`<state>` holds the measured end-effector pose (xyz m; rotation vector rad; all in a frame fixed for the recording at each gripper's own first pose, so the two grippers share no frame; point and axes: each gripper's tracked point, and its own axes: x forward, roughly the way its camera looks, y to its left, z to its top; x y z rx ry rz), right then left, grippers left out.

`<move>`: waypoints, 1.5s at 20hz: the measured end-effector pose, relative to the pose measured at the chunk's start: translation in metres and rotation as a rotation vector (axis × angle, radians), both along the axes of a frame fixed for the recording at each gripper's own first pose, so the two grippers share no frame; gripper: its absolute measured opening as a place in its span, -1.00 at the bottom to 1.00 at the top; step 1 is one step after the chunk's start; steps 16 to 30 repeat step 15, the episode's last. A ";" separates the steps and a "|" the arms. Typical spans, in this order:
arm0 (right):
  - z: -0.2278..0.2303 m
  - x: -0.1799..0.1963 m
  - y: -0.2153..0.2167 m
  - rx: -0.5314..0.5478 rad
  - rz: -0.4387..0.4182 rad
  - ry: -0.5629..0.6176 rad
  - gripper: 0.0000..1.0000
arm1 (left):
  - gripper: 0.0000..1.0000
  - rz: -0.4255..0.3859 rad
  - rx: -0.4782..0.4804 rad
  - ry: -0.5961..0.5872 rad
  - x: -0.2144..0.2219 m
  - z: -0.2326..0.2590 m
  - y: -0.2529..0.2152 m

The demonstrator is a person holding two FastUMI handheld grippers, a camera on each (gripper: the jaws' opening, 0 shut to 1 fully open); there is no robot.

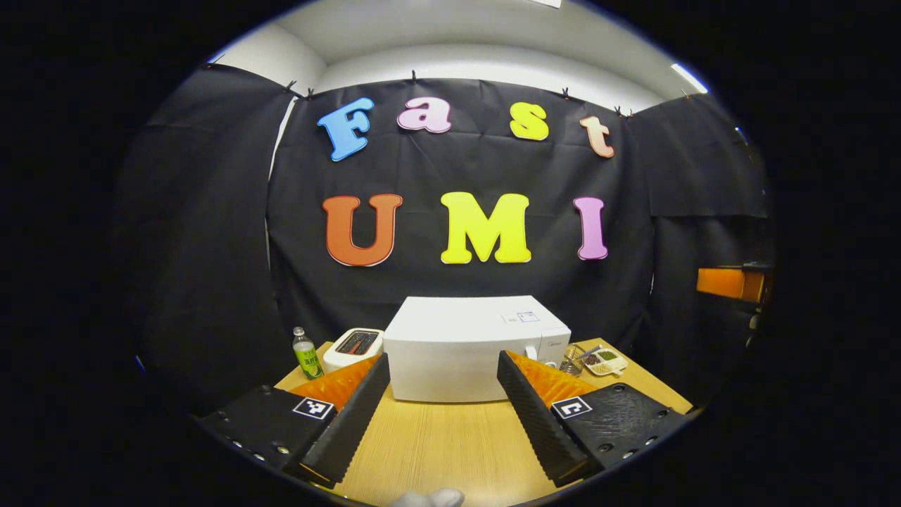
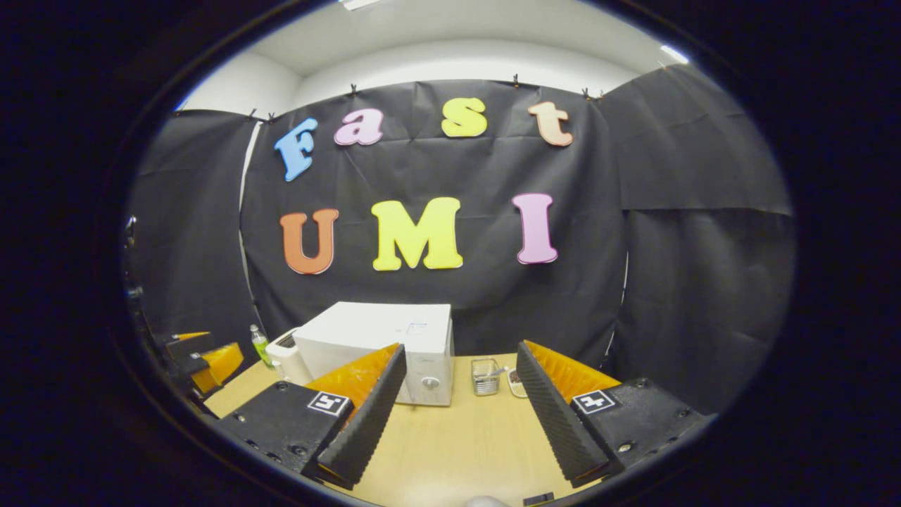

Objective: Open the microwave oven with the left hand, put the food in, and close the microwave oven.

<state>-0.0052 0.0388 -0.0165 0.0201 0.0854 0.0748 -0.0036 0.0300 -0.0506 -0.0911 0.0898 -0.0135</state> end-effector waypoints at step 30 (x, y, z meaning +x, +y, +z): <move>0.016 -0.008 0.016 0.014 -0.001 -0.040 1.00 | 0.92 -0.013 0.048 -0.107 -0.014 0.061 0.000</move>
